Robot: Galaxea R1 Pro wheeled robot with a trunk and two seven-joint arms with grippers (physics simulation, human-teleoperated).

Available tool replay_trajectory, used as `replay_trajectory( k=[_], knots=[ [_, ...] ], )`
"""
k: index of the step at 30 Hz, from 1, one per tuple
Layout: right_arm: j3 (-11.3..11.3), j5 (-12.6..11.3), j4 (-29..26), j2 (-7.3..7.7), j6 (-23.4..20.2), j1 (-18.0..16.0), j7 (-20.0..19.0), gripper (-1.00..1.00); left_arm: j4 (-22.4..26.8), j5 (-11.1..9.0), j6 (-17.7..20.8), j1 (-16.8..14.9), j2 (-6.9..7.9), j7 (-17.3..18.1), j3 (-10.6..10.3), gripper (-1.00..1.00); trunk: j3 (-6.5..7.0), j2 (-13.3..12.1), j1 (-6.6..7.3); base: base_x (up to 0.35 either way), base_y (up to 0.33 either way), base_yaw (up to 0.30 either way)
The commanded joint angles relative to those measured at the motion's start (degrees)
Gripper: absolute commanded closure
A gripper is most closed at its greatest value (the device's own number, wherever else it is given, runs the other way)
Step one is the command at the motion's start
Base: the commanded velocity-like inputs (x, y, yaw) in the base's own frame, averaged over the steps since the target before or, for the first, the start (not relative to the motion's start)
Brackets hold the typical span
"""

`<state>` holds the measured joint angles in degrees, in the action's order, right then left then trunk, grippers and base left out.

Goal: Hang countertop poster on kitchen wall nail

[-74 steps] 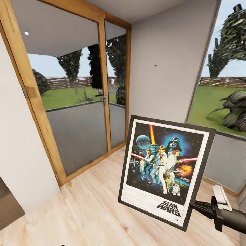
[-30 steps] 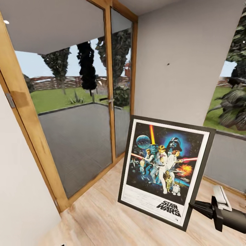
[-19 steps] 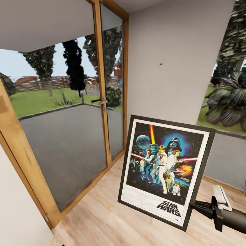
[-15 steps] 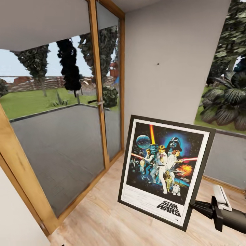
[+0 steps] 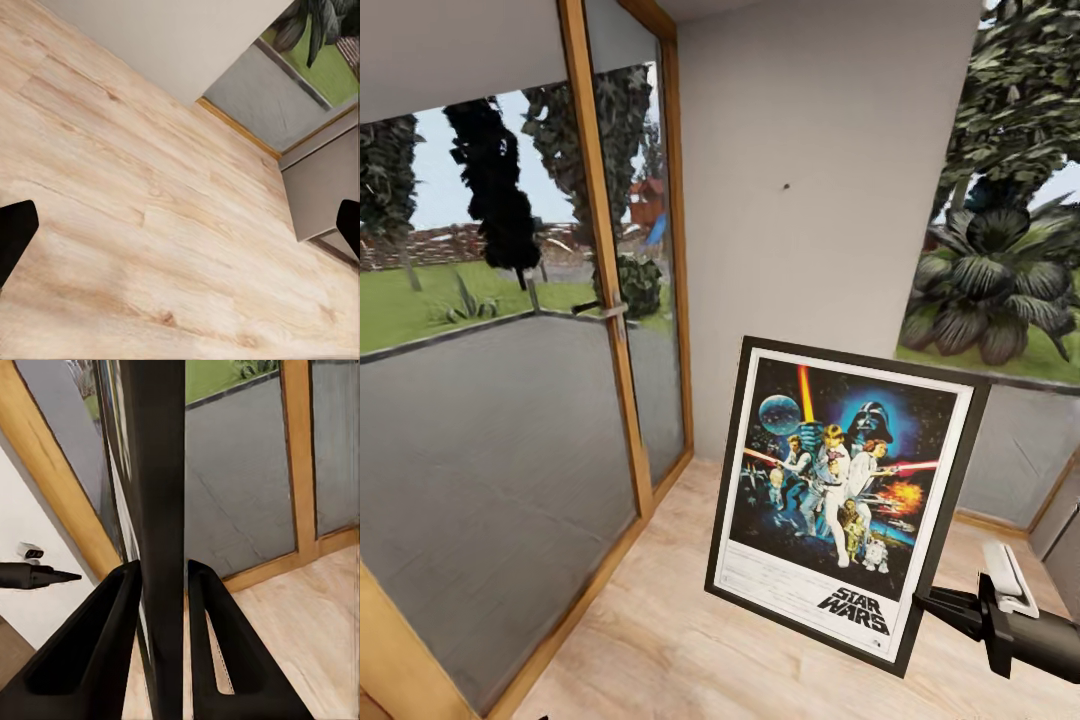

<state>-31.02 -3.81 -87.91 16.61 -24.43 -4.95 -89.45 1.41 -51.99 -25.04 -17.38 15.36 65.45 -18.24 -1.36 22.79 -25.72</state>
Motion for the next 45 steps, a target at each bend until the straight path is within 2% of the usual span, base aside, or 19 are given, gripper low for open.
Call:
replay_trajectory(
  k=[1, 22, 45],
  knots=[
    [0.0, 0.0, 0.0, 0.00, -0.7, -0.1, -0.3, 1.00, 0.0, -0.5, -0.3, 0.0, 0.02, 0.1, -0.5, -1.00, -0.13, 0.1, -0.07, 0.271, 0.244, -0.300],
    [0.0, -0.1, 0.0, 0.00, -0.7, -0.1, -0.3, 1.00, 0.0, -0.5, -0.3, 0.0, 0.02, 0.1, -0.5, -1.00, -0.13, 0.1, -0.07, 0.264, 0.238, -0.300],
    [0.0, -0.1, 0.0, 0.00, -0.8, -0.1, -0.3, 1.00, 0.0, -0.5, -0.3, 0.0, 0.02, 0.1, -0.5, -1.00, -0.13, 0.1, -0.07, 0.015, 0.014, -0.273]
  ],
)
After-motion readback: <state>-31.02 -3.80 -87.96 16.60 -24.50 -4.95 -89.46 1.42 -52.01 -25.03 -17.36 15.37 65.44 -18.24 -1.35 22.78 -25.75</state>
